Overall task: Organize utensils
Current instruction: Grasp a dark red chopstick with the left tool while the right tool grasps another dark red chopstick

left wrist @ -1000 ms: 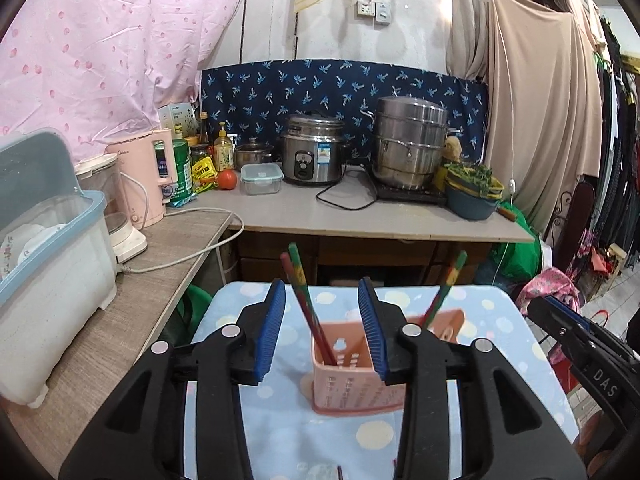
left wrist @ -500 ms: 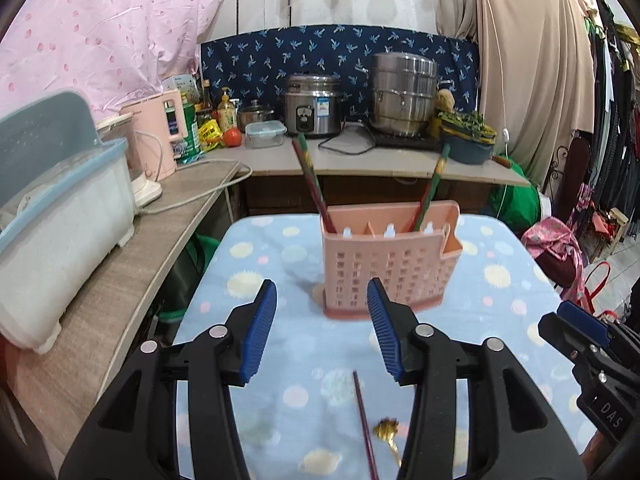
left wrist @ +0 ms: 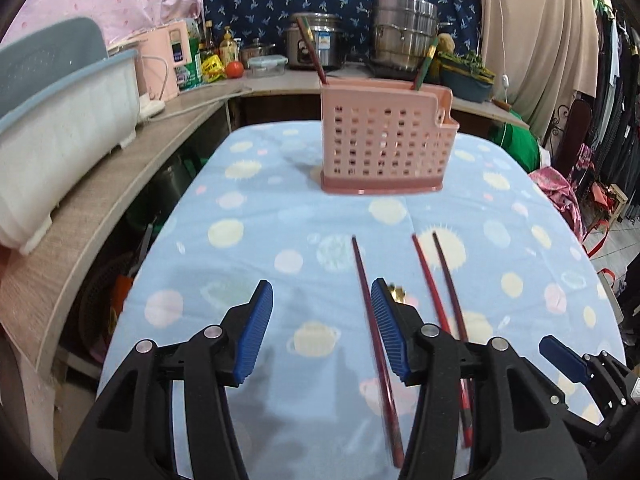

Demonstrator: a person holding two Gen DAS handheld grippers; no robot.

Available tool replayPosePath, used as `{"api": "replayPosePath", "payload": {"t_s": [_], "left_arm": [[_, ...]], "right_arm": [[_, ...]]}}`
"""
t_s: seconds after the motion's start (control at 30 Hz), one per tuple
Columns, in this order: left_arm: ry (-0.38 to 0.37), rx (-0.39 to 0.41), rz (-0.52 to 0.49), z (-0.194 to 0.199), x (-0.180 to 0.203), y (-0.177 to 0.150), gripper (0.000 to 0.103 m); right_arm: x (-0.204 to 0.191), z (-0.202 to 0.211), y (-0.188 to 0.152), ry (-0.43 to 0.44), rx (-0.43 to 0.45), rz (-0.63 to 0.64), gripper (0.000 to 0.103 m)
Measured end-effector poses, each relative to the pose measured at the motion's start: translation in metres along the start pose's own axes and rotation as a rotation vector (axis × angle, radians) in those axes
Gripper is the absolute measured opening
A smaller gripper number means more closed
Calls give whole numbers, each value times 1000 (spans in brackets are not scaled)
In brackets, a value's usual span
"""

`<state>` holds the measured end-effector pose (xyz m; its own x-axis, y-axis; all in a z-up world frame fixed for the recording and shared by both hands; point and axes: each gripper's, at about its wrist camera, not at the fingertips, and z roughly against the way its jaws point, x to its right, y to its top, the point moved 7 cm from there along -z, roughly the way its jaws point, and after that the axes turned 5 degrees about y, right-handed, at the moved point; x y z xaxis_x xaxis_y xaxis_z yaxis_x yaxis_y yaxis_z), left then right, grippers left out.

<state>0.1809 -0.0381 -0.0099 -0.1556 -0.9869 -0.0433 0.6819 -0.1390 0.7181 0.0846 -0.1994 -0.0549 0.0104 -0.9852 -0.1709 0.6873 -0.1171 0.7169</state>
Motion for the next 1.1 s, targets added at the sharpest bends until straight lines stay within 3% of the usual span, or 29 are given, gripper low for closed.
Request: {"api": "replayPosePath", "payload": {"t_s": [0.17, 0.53, 1.1], "left_arm": [[-11, -48, 6, -4, 2, -29, 49], [-25, -109, 14, -11, 6, -60, 49], [-50, -140, 4, -11, 14, -76, 50]], "right_arm": [[-1, -8, -20, 8, -38, -31, 37], [-6, -20, -33, 4, -64, -36, 33], [-8, -20, -41, -31, -55, -2, 13]]}}
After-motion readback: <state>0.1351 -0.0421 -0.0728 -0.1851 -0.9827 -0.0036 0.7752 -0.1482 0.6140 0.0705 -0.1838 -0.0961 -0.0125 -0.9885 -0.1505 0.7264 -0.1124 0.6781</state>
